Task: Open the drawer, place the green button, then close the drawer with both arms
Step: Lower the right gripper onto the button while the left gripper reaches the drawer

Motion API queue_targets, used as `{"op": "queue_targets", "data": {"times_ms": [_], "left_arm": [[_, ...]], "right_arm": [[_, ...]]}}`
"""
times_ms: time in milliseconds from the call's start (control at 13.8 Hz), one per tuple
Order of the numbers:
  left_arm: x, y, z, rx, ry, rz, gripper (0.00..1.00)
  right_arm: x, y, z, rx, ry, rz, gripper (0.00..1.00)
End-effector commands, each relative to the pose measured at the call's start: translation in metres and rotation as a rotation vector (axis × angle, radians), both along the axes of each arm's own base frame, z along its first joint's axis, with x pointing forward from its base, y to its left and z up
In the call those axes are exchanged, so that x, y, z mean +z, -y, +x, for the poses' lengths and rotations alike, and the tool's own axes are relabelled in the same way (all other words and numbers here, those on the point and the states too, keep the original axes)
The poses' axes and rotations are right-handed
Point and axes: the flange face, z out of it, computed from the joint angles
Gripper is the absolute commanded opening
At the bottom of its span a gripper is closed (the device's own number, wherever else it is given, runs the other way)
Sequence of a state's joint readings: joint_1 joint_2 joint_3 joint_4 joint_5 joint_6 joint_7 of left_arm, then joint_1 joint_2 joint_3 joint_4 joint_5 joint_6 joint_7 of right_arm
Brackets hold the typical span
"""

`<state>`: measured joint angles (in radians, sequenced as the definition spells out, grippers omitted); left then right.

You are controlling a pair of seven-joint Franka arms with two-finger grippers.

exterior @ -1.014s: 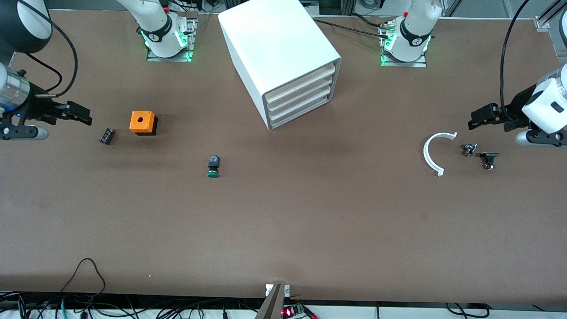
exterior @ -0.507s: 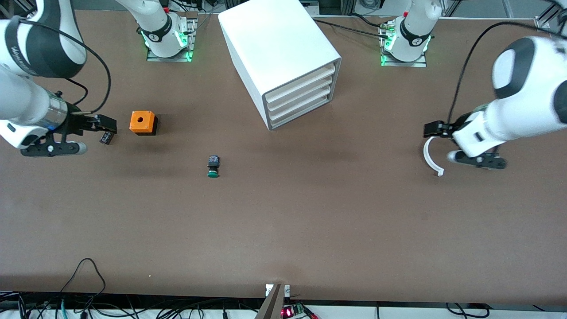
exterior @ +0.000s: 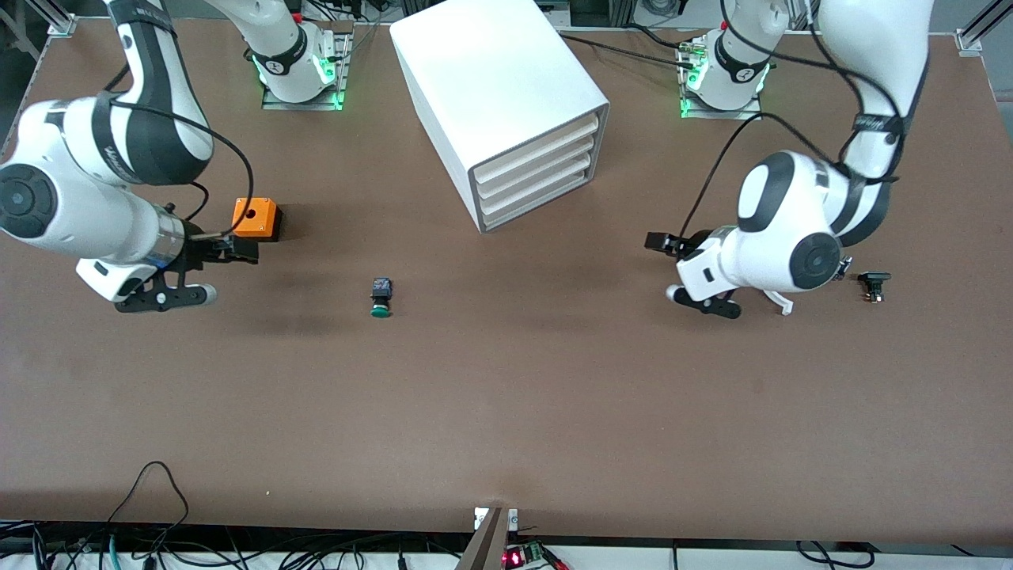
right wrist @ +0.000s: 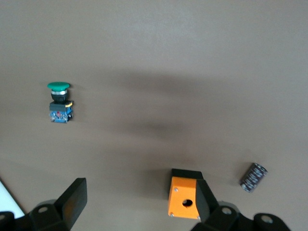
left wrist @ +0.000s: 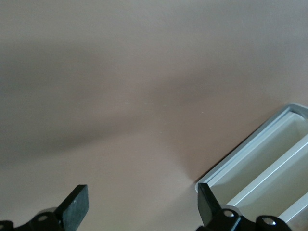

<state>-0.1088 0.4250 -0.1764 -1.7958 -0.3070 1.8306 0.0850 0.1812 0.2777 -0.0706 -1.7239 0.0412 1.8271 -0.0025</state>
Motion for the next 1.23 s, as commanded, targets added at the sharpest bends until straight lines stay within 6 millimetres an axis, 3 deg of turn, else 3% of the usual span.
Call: {"op": "queue_targets", "data": {"times_ms": [0,145,217,507,724,869,1014,1158], "left_arm": [[-0.029,0.014,-0.010,-0.058,-0.044,-0.153,1.00],[-0.065,0.029,-0.026,-0.007,-0.126,-0.312,1.00],[-0.078,0.034,-0.035,0.040,-0.155,-0.372,1.00],[-0.117,0.049,-0.076,0.011,-0.192,-0.539,1.00],[-0.134,0.081,-0.121,-0.008,-0.273,-0.605,1.00],[-0.137,0.100,-0.138,-0.006,-0.303,-0.626,1.00],[-0.144,0.105,-0.148,-0.002,-0.294,-0.606,0.98],[-0.149,0.117,-0.162,0.004,-0.284,-0.593,0.79]], "right_arm": [[-0.024,-0.041,-0.003,-0.074,0.022,0.009,1.00],[-0.044,-0.082,-0.008,-0.125,0.039,0.010,1.00],[-0.054,-0.093,-0.013,-0.115,0.050,0.011,1.00],[-0.096,-0.115,-0.031,-0.077,0.090,0.034,1.00],[-0.124,-0.124,-0.046,-0.035,0.121,0.028,1.00],[-0.140,-0.132,-0.053,0.007,0.124,0.006,1.00],[-0.154,-0.139,-0.055,-0.051,0.119,0.001,1.00],[-0.173,-0.153,-0.057,-0.077,0.133,0.008,1.00]]}}
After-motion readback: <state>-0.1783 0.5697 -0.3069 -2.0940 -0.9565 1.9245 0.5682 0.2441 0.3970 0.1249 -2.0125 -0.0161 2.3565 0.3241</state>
